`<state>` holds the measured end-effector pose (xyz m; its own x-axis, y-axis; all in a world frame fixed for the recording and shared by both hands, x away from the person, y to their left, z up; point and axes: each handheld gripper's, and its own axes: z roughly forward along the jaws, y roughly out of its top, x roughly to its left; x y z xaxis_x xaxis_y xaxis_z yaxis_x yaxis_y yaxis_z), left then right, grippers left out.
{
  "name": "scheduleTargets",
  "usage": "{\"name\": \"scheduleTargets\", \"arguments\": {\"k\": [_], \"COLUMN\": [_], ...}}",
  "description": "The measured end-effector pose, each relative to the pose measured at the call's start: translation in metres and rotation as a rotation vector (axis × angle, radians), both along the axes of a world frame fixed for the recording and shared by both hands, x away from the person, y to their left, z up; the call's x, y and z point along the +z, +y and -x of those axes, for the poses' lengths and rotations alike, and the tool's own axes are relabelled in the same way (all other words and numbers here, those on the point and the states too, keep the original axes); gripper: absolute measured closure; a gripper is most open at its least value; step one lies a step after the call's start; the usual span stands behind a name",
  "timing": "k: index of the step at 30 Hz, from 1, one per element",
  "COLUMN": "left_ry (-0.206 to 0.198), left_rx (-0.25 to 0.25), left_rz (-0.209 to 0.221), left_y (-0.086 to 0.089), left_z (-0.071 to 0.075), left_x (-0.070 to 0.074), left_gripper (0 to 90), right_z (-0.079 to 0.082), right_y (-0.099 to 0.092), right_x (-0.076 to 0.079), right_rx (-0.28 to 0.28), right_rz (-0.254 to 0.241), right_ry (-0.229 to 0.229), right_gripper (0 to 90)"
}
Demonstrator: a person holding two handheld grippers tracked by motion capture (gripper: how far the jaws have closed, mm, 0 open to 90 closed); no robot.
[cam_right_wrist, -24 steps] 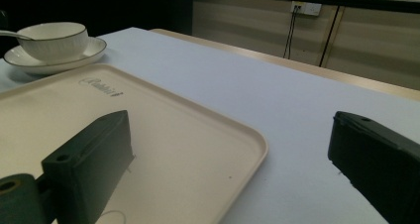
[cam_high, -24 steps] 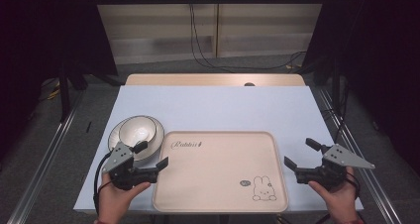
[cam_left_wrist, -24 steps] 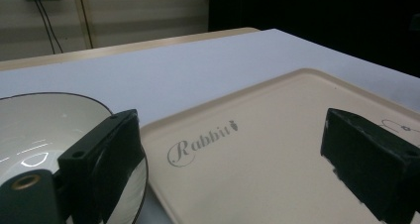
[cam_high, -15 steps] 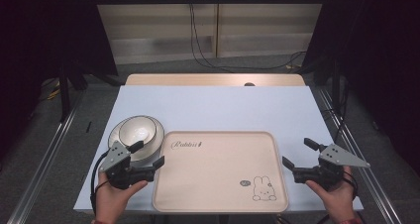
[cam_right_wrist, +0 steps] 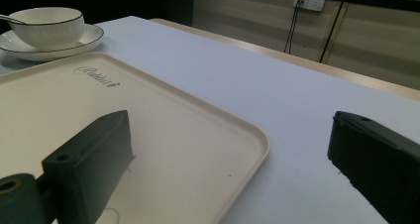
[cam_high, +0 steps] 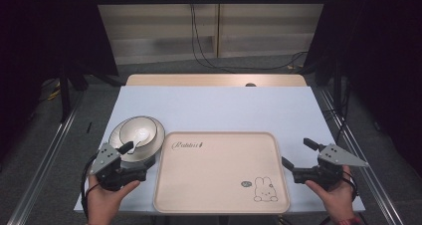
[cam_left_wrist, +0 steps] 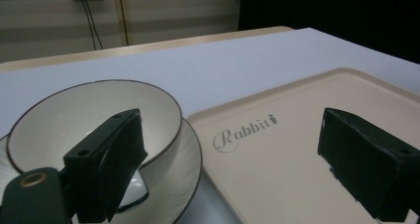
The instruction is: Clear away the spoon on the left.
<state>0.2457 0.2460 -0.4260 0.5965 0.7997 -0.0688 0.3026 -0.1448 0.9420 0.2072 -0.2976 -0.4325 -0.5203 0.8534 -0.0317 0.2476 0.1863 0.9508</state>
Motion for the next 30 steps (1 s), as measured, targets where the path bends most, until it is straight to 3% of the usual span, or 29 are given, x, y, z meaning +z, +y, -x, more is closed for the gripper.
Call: {"name": "scheduleTargets", "arguments": {"k": [5, 7, 16, 26, 30], "left_ry": [0.002, 0.004, 0.018, 0.008, -0.004], "left_rx": [0.027, 0.052, 0.072, 0.133, 0.142], "left_rz": [0.009, -0.009, -0.016, -0.063, -0.105], "left_y": [0.004, 0.006, 0.012, 0.022, 0.024], "left_z": [0.001, 0.001, 0.002, 0.005, 0.007], "left_x": [-0.001, -0.001, -0.005, -0.007, -0.008], "left_gripper": [12.8, 13.1, 15.7, 22.1, 26.8], "right_z": [-0.001, -0.001, -0.002, -0.001, -0.002], "right_y": [0.001, 0.001, 0.002, 0.003, 0.004], "right_x": [0.000, 0.000, -0.001, -0.001, -0.001], "right_rx": [-0.007, -0.005, 0.002, -0.007, -0.004], "right_rz": [0.005, 0.003, 0.003, 0.010, 0.012], "right_ry": [0.000, -0.003, -0.001, -0.003, -0.005], "right_gripper": [2.9, 2.9, 2.3, 2.5, 2.6]}}
